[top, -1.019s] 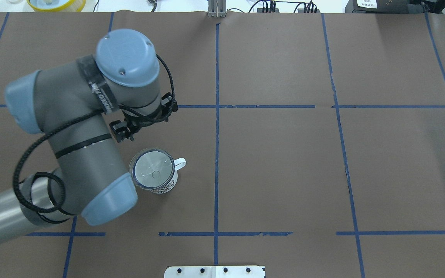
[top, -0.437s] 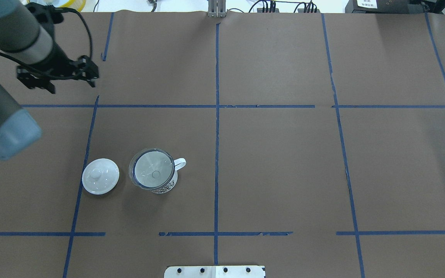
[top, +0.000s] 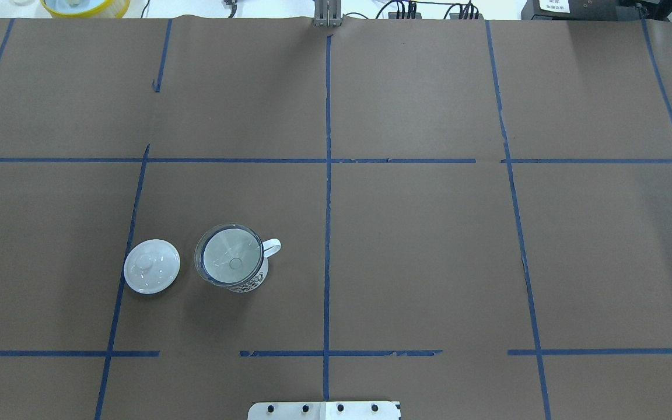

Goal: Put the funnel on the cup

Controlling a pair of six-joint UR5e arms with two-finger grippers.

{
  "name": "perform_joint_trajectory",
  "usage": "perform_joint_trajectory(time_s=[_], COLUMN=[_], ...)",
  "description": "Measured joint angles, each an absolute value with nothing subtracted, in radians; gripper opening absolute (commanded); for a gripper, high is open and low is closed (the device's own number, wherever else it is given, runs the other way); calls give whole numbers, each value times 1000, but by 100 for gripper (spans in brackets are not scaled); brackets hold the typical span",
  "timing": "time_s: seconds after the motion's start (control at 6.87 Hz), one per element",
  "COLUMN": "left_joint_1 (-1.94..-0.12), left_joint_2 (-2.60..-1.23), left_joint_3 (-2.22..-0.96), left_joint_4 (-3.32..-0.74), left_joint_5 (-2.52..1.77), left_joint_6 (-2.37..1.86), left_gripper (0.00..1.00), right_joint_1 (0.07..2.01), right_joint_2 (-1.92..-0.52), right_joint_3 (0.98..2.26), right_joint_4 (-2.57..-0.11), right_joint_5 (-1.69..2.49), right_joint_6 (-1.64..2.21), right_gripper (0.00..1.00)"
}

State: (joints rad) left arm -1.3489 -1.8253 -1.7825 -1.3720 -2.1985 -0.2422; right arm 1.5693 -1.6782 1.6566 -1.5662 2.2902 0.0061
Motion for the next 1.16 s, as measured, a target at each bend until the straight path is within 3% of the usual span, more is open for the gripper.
perform_joint_trajectory(time_s=[0.44,1.16], left_joint_1=[-1547,-1567], left_joint_2=[-1769,-1644], left_joint_3=[-1651,-1581], left_joint_4=[-1416,-1529], left_joint_5=[-2252,-2350], left_joint_6=[11,119], left_gripper=[100,100], right_joint_1=[1569,1569], right_joint_2=[-1678,-1678], right_joint_3=[1657,1656], right_joint_4=[-1566,-1566], right_joint_5=[2290,2290], right_joint_6=[6,6], right_gripper=[100,100])
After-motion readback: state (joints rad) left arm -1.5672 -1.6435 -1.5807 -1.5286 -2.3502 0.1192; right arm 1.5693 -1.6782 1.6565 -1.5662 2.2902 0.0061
